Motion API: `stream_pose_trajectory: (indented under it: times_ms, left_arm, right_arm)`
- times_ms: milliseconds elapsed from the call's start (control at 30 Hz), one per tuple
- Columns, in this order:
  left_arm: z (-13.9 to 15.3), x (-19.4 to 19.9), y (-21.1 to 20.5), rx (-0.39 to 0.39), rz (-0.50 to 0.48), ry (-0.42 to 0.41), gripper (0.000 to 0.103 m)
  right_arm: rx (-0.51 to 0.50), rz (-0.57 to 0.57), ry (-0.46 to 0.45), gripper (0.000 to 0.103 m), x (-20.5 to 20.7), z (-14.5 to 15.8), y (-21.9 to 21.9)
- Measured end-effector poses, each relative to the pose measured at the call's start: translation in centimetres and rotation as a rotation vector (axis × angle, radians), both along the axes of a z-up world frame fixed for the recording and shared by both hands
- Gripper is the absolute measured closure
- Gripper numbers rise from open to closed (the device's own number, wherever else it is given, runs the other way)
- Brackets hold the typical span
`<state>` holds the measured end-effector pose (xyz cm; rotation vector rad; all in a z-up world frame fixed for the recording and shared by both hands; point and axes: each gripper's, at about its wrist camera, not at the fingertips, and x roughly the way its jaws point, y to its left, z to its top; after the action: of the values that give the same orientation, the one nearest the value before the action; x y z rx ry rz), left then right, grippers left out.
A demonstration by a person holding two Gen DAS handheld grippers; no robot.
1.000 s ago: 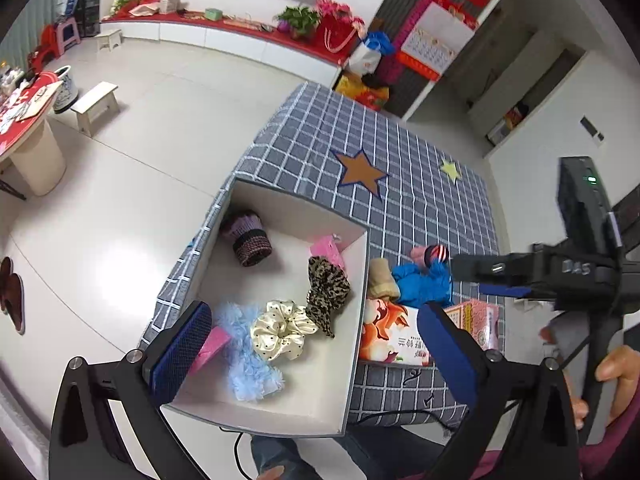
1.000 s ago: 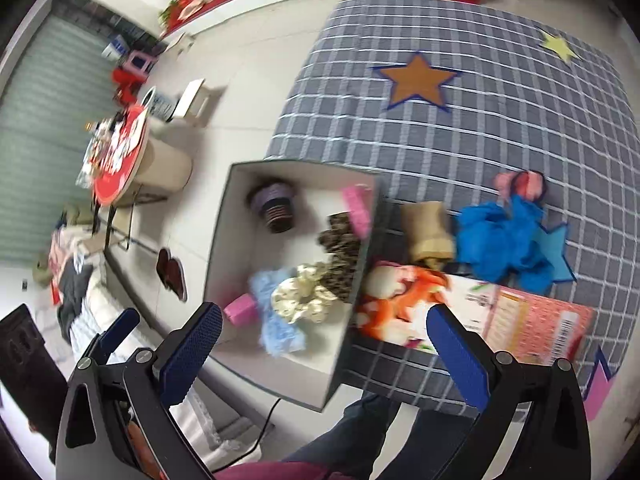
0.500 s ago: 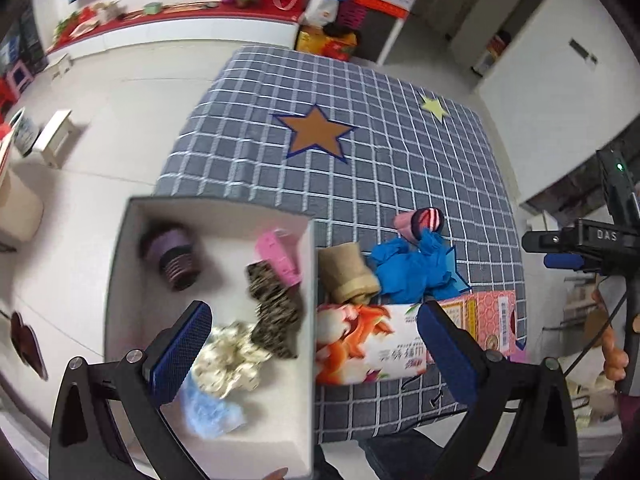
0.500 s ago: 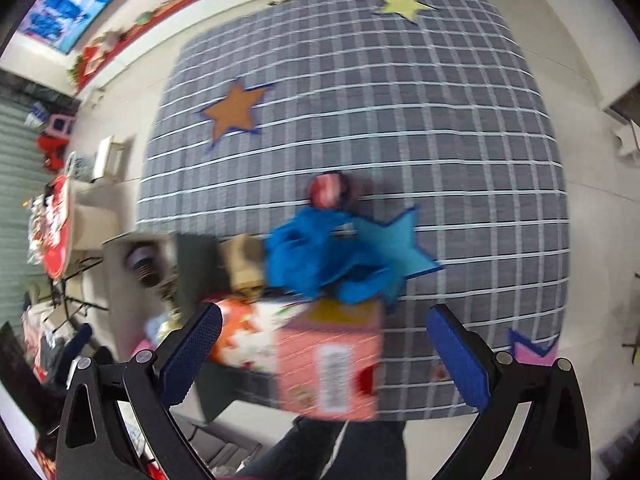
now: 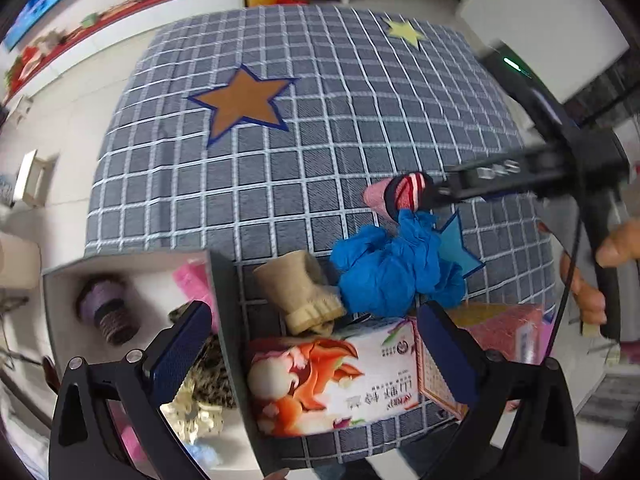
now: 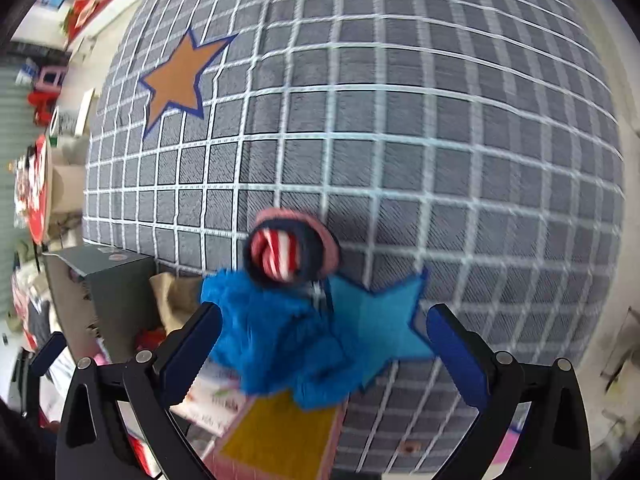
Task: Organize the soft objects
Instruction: 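Grasp the pink-and-navy striped knit cap with the right tool while the left tool grasps the blue cloth, then carry the striped cap and blue cloth in both tools over the white box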
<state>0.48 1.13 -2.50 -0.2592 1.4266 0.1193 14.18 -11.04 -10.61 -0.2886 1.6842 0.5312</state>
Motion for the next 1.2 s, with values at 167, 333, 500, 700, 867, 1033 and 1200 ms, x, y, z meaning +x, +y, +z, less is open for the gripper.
stream_pose_trajectory:
  times_ms: [167,333,500,700,867,1033,1200]
  left_arm:
    - [-2.8,2.4,-1.7,0.051,-0.148,0.080,0.000]
    - [-4.0,3.5,-2.5,0.065,-0.211,0.117,0.000]
    - [-4.6,5.6,-3.3,-0.008,-0.254,0.130,0.000]
    - [-9.2,7.9,-4.1,-0.051,-0.321,0.255,0.000]
    - [-12.1,8.7,-5.3,-0.032,-0.512,0.323,0.000]
    - [-14.1,9.2,-6.9,-0.070,-0.650,0.387,0.026]
    - [-13.7,9.1,-6.5,-0.111,-0.591,0.354,0.070]
  right_arm:
    - [0.006,0.063,0.093,0.000,0.3,-4.0,2.4]
    - [0.029,0.008,0.170,0.066,0.9,-5.9,1.3]
    - [0.066,-0.093,0.132,0.071,2.9,-4.7,-2.7]
    - [0.087,-0.197,0.088,0.071,5.4,-2.4,-8.2]
    - [0.120,-0.260,0.099,0.071,4.7,-1.7,-11.0]
    - [0.158,-0.284,0.114,0.071,3.3,-1.1,-11.8]
    - [0.177,-0.301,0.088,0.071,2.4,0.3,-12.6]
